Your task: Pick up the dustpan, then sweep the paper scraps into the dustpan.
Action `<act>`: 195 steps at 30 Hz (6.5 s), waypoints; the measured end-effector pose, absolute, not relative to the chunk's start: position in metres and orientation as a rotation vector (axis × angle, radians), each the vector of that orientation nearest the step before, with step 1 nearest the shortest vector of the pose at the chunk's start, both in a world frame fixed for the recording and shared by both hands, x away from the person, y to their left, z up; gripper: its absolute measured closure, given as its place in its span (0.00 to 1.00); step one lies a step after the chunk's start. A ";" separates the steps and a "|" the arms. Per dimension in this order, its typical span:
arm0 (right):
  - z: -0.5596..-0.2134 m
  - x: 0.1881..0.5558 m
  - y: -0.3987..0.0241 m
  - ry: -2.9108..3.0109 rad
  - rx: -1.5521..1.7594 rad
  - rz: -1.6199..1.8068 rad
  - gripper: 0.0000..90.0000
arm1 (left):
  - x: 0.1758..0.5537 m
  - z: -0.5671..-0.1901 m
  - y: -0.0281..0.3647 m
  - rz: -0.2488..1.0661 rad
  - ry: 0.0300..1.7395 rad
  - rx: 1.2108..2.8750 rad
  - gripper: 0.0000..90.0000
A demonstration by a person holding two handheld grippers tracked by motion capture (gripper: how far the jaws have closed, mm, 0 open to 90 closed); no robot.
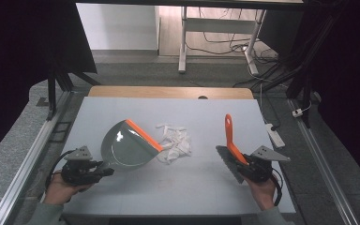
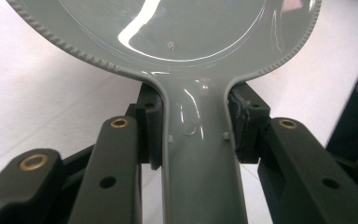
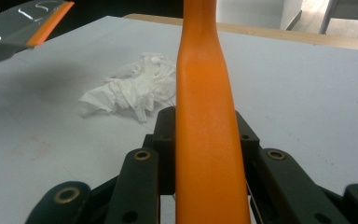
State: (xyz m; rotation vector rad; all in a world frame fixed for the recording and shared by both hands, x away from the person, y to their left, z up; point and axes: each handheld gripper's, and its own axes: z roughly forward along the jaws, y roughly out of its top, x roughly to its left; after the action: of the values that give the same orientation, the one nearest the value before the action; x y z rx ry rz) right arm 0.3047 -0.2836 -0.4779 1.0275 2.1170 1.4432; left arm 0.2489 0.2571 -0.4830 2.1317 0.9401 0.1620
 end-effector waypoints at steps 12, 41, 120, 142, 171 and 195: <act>-0.479 0.304 -0.282 2.125 1.024 1.436 0.78 | 0.245 -0.487 0.250 0.114 0.872 2.232 0.68; -0.479 0.306 -0.280 2.133 1.017 1.415 0.78 | 0.248 -0.504 0.239 -0.004 0.866 2.403 0.68; -0.509 0.442 -0.134 2.259 1.132 1.201 0.78 | 0.258 -0.514 0.233 -0.047 0.898 2.378 0.68; -0.513 0.419 -0.097 2.355 1.014 1.250 0.78 | 0.261 -0.518 0.230 -0.074 0.931 2.354 0.68; -0.492 0.364 -0.030 2.477 0.809 1.412 0.78 | 0.261 -0.518 0.230 -0.079 0.935 2.351 0.68; -0.478 0.435 -0.102 2.255 1.029 1.312 0.78 | 0.265 -0.520 0.230 -0.078 0.974 2.339 0.68</act>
State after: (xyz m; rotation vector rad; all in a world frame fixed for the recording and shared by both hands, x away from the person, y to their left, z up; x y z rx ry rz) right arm 0.4348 -0.1018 -0.4777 1.0287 2.2549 1.3118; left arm 0.2650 0.2304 -0.5199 2.3394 0.9744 -0.0784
